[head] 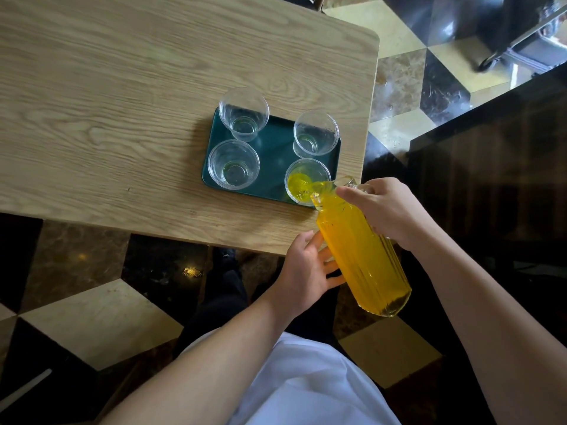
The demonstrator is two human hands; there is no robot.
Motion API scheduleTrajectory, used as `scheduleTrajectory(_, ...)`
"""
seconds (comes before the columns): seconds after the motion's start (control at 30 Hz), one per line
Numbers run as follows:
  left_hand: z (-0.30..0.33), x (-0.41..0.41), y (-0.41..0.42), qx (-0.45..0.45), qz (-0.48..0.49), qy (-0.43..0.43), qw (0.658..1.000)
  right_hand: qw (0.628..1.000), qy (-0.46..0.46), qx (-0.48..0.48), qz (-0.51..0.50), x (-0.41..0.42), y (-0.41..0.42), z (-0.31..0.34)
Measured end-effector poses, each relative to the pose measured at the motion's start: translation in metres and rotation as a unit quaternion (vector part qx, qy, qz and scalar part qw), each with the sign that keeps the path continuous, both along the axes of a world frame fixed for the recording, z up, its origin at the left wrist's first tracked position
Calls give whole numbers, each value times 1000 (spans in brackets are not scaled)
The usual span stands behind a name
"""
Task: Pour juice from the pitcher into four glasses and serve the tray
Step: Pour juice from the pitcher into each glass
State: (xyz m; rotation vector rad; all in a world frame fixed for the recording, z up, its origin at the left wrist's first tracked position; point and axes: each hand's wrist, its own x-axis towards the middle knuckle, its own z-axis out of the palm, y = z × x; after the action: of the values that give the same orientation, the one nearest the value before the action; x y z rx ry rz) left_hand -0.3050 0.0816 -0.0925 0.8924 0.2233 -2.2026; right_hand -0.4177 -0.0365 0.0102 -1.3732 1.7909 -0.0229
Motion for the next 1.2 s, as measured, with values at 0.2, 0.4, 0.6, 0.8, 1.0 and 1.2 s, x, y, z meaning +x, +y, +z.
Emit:
scheduleTrajectory(0.2, 1, 2, -1, 10, 6, 2, 1000, 1000, 2, -5, 15, 2, -3, 2)
scheduleTrajectory(0.4, -1, 3, -3, 25, 17, 12, 999, 1000, 6, -6, 16, 4, -6, 2)
scheduleTrajectory(0.6, -4, 3, -3, 31, 23, 22, 999, 999, 15, -7, 27, 4, -10, 2)
scheduleTrajectory(0.8, -7, 3, -4, 35, 26, 24, 999, 999, 26, -12, 39, 6, -12, -2)
scheduleTrajectory(1.0, -6, 1, -4, 34, 24, 25, 999, 999, 28, -3, 32, 5, -14, -2)
scheduleTrajectory(1.2, -7, 1, -4, 33, 24, 31, 999, 999, 16, 7, 39, 7, -15, 2)
